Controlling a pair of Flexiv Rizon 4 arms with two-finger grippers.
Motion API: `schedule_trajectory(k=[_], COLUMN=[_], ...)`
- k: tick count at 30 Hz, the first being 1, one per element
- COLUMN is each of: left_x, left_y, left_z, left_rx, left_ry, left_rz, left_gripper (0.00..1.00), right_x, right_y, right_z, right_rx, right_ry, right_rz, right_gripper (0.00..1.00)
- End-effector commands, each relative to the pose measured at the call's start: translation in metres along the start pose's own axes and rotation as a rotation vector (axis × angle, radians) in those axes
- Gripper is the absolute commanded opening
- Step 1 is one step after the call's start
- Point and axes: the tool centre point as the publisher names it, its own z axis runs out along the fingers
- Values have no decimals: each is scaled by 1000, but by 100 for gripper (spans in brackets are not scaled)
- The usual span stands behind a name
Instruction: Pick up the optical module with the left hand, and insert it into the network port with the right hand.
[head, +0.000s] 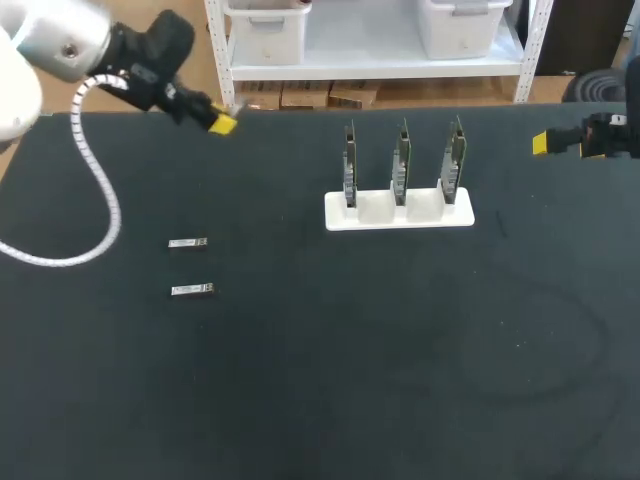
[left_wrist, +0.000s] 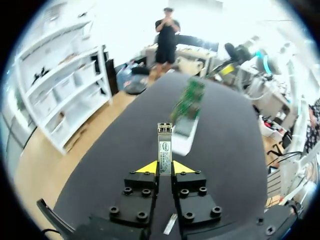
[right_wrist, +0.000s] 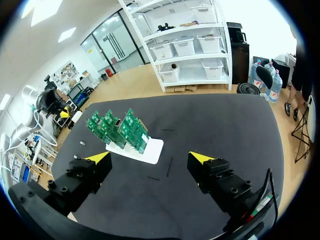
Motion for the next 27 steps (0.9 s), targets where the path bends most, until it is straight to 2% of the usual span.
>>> schedule_trajectory(k=[1,4,6,18,27], left_x=[-23,-30,-28,-28,-74], left_y=[-22,-24,-19,-20,-49], left_z=[3,2,-3,-3,19], left_rx=[30,25,11,14,135], left_ry=[-107,-131,-141,-144,-294], left_rz=[65,59,28,21,21], left_gripper=[0,0,0,0,0], right_x=[0,0,0,0,0], right_y=[1,1,1,1,1], right_z=[-1,-1,-1,-1,-1], right_rx=[6,6,6,6,6], right_ry=[-1,-1,-1,-1,-1], right_rz=[1,1,1,1,1], right_gripper=[100,100,100,100,100])
